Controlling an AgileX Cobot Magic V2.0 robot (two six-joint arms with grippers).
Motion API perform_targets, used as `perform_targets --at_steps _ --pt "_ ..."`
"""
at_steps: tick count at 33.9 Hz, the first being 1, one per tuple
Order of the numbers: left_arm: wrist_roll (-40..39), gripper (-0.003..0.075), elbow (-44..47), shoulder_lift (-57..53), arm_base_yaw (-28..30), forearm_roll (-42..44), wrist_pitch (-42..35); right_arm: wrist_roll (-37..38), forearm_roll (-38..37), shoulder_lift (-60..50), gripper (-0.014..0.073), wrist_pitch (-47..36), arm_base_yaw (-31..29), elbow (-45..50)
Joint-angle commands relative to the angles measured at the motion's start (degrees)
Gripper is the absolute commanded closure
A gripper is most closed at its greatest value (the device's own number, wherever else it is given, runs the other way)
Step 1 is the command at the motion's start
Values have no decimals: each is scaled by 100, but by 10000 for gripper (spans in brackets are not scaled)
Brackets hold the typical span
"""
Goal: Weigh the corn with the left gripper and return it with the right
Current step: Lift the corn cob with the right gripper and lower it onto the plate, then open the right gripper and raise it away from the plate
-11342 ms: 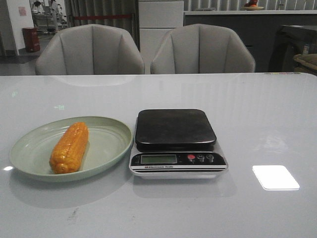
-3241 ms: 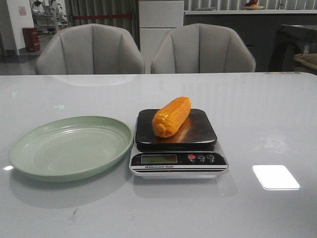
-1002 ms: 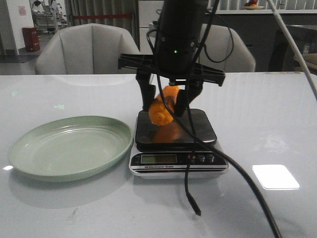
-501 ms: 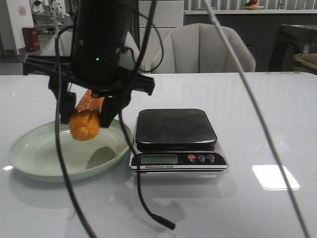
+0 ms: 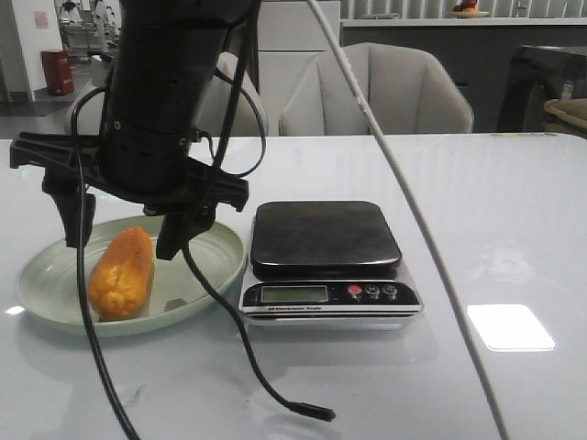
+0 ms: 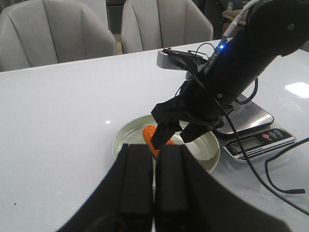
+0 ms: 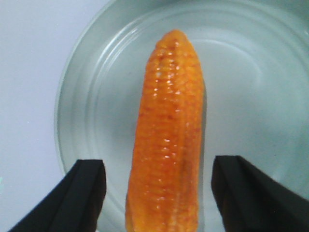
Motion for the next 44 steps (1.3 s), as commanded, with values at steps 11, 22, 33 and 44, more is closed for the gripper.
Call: perform_targets --at_steps 11,22,33,44 --pt "-7 598 -131 75 -7 22 -424 -410 -59 -955 24 363 -410 -193" --pt "-7 598 -131 75 -7 22 -412 -3014 -59 -2003 32 2243 -899 -140" --pt "-7 598 -131 75 -7 22 -434 -3495 -59 -3619 32 1906 -1430 1367" --pt "-7 598 -131 75 -7 22 -434 -3513 -59 -5722 32 1267 -1611 3431"
